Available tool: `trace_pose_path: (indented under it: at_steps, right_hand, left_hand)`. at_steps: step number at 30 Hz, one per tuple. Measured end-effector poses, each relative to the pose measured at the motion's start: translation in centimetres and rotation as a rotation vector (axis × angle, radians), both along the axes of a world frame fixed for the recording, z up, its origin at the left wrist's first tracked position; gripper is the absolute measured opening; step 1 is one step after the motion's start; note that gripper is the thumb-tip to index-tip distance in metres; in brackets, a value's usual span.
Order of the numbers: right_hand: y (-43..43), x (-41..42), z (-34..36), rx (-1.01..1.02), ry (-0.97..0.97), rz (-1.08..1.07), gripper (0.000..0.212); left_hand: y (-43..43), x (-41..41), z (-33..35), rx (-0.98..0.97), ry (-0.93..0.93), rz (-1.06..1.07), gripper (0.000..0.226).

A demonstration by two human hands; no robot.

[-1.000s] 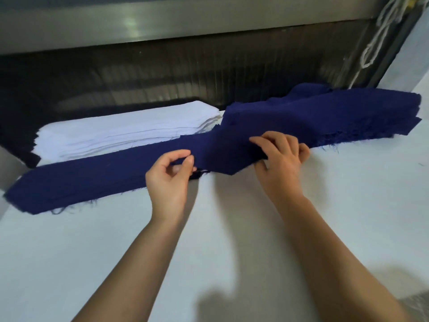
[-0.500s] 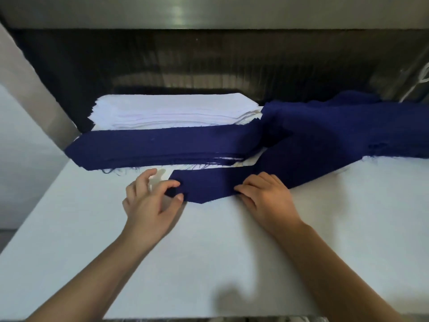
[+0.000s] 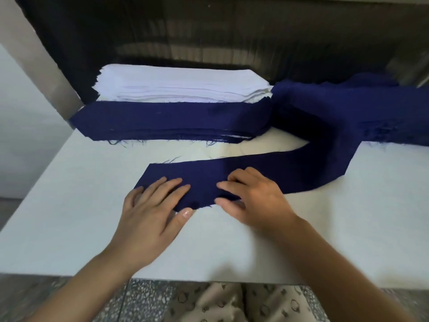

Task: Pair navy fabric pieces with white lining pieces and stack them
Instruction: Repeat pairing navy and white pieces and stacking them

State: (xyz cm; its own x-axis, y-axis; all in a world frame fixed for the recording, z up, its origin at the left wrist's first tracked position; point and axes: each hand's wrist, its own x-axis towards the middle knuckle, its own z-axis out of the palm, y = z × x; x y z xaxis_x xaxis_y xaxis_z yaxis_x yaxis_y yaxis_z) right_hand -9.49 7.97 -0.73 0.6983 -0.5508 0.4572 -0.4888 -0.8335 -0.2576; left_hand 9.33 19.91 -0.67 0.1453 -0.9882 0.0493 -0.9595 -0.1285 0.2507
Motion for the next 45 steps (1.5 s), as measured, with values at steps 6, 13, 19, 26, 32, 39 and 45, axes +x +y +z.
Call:
trace_pose_path:
  at_steps: [6,13,19,26,32,39,45]
  right_hand:
    - [-1.1,-1.5,-0.3,0.175,0.129,-0.305,0.038]
    - [-1.4,-0.5,0.2,0.241,0.134,-0.330,0.038]
    - [-3.4,-1.4,0.3,0.281,0.148,-0.473,0.036]
    - [-6.7,0.2,2.0,0.274,0.001,-0.450,0.030]
    - [-11.7,2.3,2.8,0.263,-0.080,-0.402,0.038]
    - [-17.1,5.8,2.0,0.297,-0.029,-0.447,0.056]
    - [-20.8,8.0,2.1,0.297,0.046,-0.481,0.057]
  left_hand:
    - [0.5,1.8,0.0,-0.007,0.053,0.056,0.093]
    - [-0.8,4.5,0.3,-0.083,0.122,0.159,0.077]
    - [-1.5,5.8,-0.1,-0.102,0.155,0.274,0.058]
    - [-5.1,6.0,0.3,-0.206,0.208,0.384,0.059]
    - [-11.7,7.9,1.4,-0.289,0.226,0.461,0.049]
    - [-18.4,10.6,2.9,-0.210,0.328,0.537,0.044]
    - [-21.6,11.4,3.3,-0.233,0.299,0.488,0.042]
